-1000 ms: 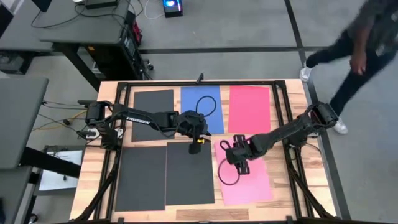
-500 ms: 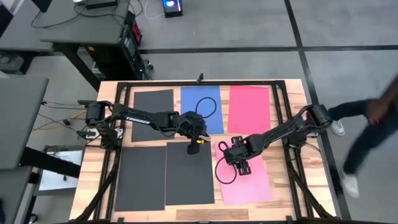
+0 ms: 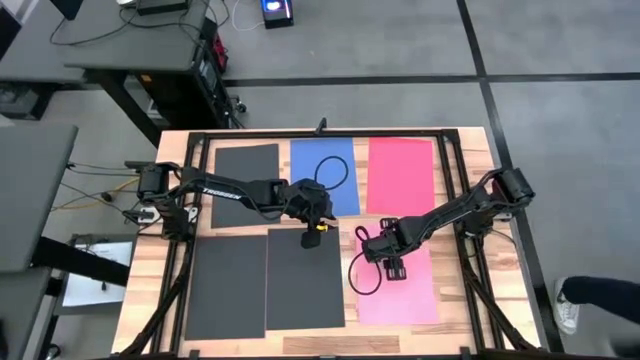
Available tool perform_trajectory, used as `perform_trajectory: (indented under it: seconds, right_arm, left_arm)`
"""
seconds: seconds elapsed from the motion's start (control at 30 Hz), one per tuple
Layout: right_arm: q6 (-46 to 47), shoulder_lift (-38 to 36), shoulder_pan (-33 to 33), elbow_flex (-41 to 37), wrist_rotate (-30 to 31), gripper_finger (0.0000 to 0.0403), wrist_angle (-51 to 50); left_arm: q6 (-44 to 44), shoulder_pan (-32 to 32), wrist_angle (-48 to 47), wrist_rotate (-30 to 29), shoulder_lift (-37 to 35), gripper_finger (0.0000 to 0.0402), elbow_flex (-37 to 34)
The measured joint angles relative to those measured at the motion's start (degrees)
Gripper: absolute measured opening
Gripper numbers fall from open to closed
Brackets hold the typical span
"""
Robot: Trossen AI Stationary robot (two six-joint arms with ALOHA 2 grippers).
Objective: Organize paper
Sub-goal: Stack the pink paper on top of the pink paper
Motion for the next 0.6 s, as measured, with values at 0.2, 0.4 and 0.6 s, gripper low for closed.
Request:
perform_trajectory:
  seconds: [0.2,0.4,0.6]
  right_arm:
    - [0.73,0.04,1.69,-0.09,0.28,0.0210,-2.06]
    - [0.73,0.07,2.75,-0.13,0.26,0.0210,-2.87]
    - [0.76,-0.54,2.87,-0.27,0.25,0.0210,-2.58]
  left_arm:
    - [-0.09,-0.02,0.01,0.00,0.00,0.0109,0.00]
    - [-0.18,-0.02,0.01,0.00,0.00,0.0109,0.00]
    - [-0.18,-0.02,0.03,0.00,0.00,0.0109,0.00]
